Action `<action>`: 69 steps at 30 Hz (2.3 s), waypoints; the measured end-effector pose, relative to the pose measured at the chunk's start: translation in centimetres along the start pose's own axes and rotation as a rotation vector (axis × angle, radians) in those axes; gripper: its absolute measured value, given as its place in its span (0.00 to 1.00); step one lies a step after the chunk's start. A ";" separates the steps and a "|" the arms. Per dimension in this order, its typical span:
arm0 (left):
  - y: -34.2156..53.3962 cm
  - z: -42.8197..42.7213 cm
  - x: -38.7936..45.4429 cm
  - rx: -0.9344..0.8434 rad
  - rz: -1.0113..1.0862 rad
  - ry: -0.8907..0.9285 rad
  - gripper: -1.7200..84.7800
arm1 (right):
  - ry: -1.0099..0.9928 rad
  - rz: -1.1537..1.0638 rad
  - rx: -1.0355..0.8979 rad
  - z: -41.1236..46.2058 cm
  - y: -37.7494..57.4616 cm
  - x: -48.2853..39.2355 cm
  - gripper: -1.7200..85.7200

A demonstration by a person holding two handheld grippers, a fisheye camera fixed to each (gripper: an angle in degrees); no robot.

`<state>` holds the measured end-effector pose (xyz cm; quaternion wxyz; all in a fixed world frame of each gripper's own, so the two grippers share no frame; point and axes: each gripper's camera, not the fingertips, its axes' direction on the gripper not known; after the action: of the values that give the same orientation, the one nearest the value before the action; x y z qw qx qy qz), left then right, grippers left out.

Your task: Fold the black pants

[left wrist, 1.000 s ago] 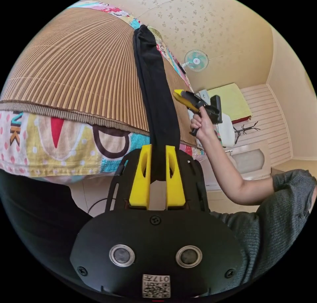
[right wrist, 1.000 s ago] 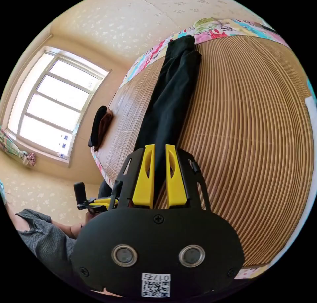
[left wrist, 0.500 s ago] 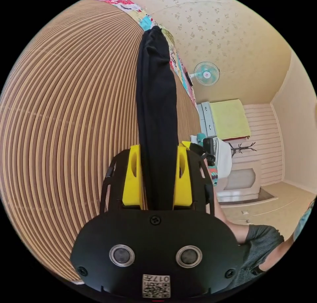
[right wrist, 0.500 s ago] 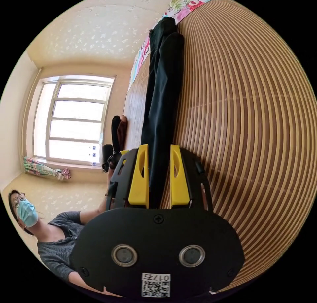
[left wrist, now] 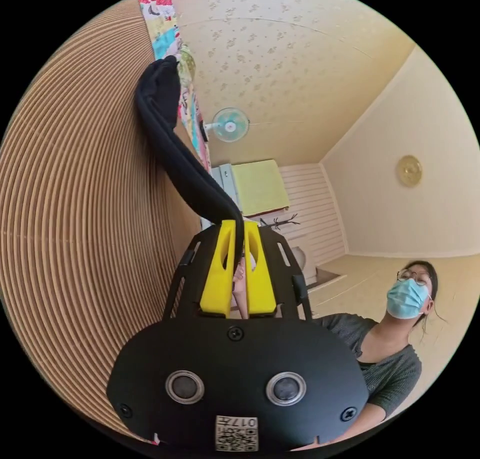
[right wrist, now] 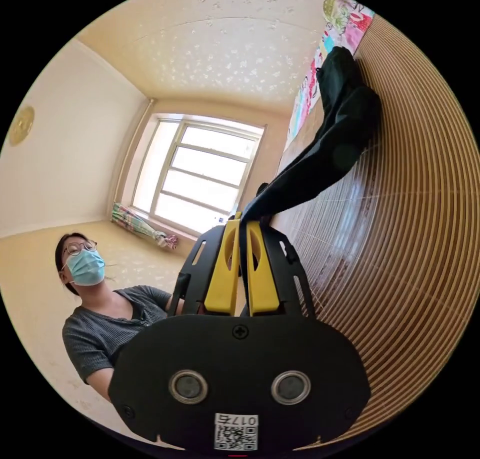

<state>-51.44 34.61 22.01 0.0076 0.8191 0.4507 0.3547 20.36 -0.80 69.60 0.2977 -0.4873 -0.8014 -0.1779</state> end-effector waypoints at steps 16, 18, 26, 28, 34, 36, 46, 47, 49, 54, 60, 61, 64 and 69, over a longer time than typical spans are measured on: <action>22.1 2.3 49.6 0.147 0.892 -0.123 0.06 | -0.030 -0.769 -0.021 0.6 12.0 -41.4 0.04; 23.8 2.8 52.8 0.173 0.917 -0.108 0.06 | 0.001 -0.784 0.032 1.0 13.5 -45.3 0.04; 18.5 6.4 49.4 0.205 0.609 -0.211 0.06 | 0.201 -0.512 0.125 2.1 8.9 -40.8 0.04; 15.5 7.3 46.6 0.214 0.536 -0.244 0.06 | 0.224 -0.435 0.131 2.4 5.8 -37.3 0.04; 6.0 9.7 41.7 0.216 0.524 -0.433 0.06 | 0.515 -0.407 0.133 6.5 -3.8 -30.2 0.04; 4.3 9.9 38.9 0.161 0.459 -0.483 0.06 | 0.591 -0.328 0.058 8.2 -5.4 -25.9 0.04; 22.9 8.5 15.8 -0.205 0.148 -0.436 0.07 | 0.387 0.002 -0.277 10.4 14.2 -3.1 0.05; 26.5 8.5 13.5 -0.228 0.062 -0.463 0.07 | 0.401 0.087 -0.321 10.3 17.4 -0.5 0.05; 30.7 8.2 11.1 -0.225 -0.051 -0.521 0.08 | 0.429 0.190 -0.340 9.4 21.0 2.3 0.05; 30.5 6.5 11.6 -0.070 -0.104 -0.554 0.18 | 0.431 0.272 -0.164 3.6 20.3 4.1 0.09; 19.4 10.9 13.4 -0.037 -0.028 -0.676 0.26 | 0.536 0.170 -0.124 4.8 9.5 4.5 0.23; 17.6 12.6 12.7 -0.055 -0.041 -0.705 0.27 | 0.536 0.169 -0.126 5.3 8.7 5.0 0.24; 15.4 16.9 10.4 -0.145 -0.139 -0.797 0.24 | 0.548 0.234 -0.181 7.9 6.2 9.1 0.25; 17.4 19.7 11.2 -0.111 -0.195 -0.811 0.18 | 0.560 0.279 -0.167 12.2 6.5 12.6 0.19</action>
<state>-23.30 38.65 19.47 0.2620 0.8442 0.4669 0.0249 18.05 17.75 68.51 0.4872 -0.5472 -0.5965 -0.3277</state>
